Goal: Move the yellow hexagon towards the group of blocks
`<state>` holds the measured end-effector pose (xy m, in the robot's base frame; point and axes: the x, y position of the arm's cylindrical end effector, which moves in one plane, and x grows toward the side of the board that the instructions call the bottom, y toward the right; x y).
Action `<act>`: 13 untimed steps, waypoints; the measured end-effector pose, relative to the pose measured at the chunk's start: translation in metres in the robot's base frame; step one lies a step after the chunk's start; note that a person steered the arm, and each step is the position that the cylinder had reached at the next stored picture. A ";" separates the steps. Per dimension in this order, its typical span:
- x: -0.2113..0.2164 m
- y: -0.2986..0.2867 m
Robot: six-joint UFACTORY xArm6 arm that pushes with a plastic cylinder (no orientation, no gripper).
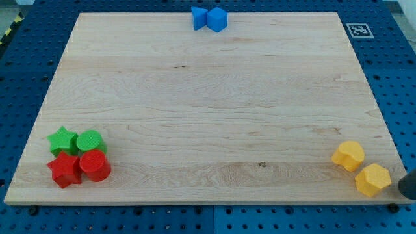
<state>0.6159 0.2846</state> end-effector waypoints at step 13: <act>-0.046 -0.249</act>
<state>0.5696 0.0361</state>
